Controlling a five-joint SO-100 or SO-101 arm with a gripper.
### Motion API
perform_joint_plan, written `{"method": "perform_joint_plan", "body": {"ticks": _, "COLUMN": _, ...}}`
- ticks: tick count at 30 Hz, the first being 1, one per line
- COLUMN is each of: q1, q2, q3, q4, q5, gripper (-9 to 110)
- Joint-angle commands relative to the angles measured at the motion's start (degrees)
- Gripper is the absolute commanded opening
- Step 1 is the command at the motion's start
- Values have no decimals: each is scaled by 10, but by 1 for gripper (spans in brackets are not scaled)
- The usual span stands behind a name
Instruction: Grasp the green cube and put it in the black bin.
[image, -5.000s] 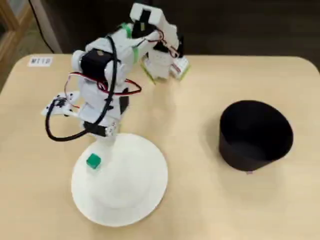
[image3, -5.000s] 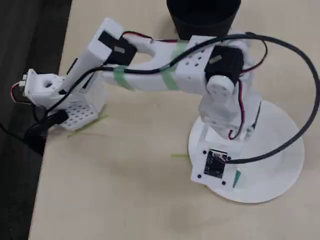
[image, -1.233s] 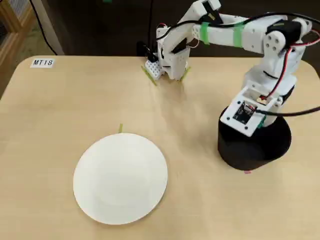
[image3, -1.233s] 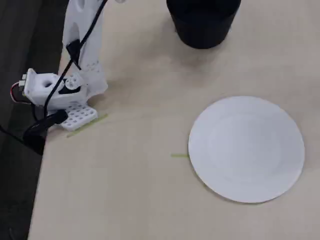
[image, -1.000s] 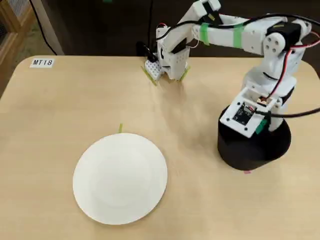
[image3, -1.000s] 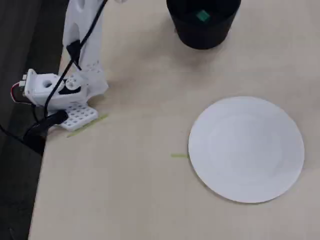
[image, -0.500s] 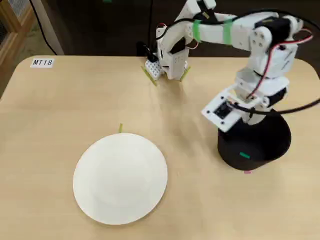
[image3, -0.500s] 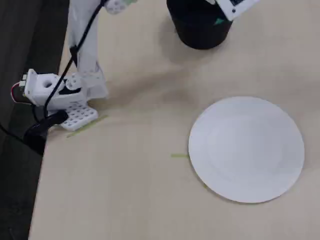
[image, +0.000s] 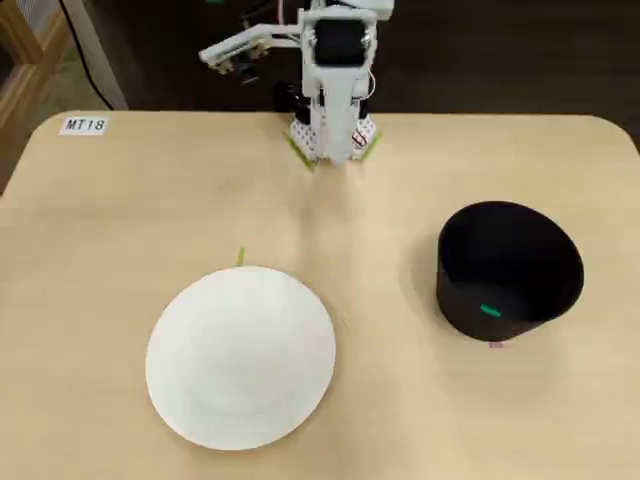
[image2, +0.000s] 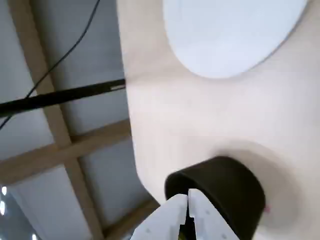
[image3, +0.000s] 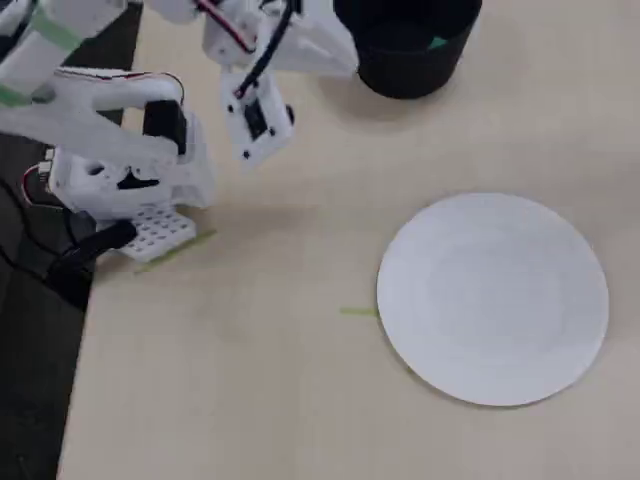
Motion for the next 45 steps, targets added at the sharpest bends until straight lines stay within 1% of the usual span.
{"method": "perform_joint_plan", "body": {"ticks": 1, "q1": -5, "q2": 149, "q3": 156, "q4": -18, "q5": 11, "gripper": 0}}
{"method": "perform_joint_plan", "body": {"ticks": 7, "q1": 7, "q2": 231, "q3": 254, "q4": -23, "q5": 10, "gripper": 0}}
{"method": "perform_joint_plan", "body": {"ticks": 22, "q1": 28, "q2": 233, "q3": 370, "q4": -61, "q5": -14, "gripper": 0}}
{"method": "perform_joint_plan", "body": {"ticks": 35, "q1": 31, "q2": 234, "q3": 420, "q4": -79, "q5": -13, "gripper": 0}}
{"method": "perform_joint_plan", "body": {"ticks": 45, "q1": 35, "q2": 234, "q3": 422, "q4": -83, "q5": 5, "gripper": 0}}
